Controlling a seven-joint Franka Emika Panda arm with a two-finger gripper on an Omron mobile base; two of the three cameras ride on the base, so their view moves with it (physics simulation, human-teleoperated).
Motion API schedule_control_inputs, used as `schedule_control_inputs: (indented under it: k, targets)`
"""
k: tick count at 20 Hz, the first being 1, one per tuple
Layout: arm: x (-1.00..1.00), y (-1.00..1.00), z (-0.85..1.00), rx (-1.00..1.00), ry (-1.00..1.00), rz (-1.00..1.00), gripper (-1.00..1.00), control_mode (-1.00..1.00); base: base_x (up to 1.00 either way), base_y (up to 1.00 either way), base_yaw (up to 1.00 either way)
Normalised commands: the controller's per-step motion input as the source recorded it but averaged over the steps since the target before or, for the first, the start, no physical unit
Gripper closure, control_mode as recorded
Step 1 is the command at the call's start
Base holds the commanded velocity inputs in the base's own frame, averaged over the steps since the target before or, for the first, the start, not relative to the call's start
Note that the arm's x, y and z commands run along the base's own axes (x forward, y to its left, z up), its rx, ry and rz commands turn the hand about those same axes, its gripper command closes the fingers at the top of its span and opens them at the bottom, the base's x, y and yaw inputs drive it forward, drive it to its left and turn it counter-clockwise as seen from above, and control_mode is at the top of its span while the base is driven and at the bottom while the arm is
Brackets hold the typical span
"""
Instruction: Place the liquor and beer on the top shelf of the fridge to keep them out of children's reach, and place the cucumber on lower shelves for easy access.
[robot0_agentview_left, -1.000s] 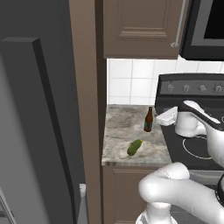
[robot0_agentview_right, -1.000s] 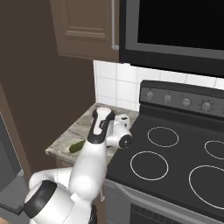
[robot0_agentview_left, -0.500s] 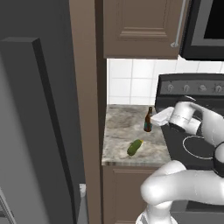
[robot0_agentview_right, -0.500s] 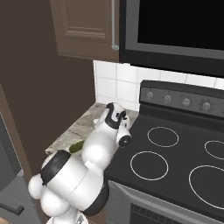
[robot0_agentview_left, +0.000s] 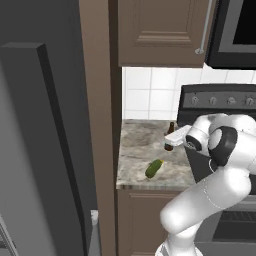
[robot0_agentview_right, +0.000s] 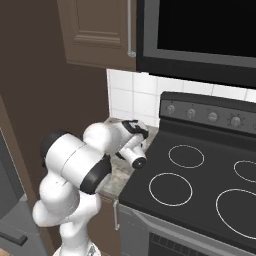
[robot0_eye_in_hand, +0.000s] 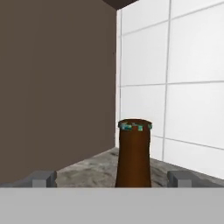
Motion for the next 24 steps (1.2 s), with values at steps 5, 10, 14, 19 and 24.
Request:
schedule_control_inputs:
  k: [5, 10, 14, 19, 24]
  targets:
    - [0.31, -0.11, -0.1, 0.0, 0.0, 0.0, -1.0, -1.0, 0.0, 0.0, 0.0]
    - [0.24, -0.24, -0.02, 0.0, 0.0, -0.01, -1.0, -1.0, 0.0, 0.0, 0.0]
    - [0.24, -0.04, -0.06, 0.0, 0.0, 0.0, -1.0, -1.0, 0.0, 0.0, 0.0]
    - [0.15, 0.01, -0.09, 0.0, 0.0, 0.0, -1.0, -1.0, 0.0, 0.0, 0.0]
    - [0.01, 0.08, -0.15, 0.0, 0.0, 0.0, -1.0, -1.0, 0.0, 0.0, 0.0]
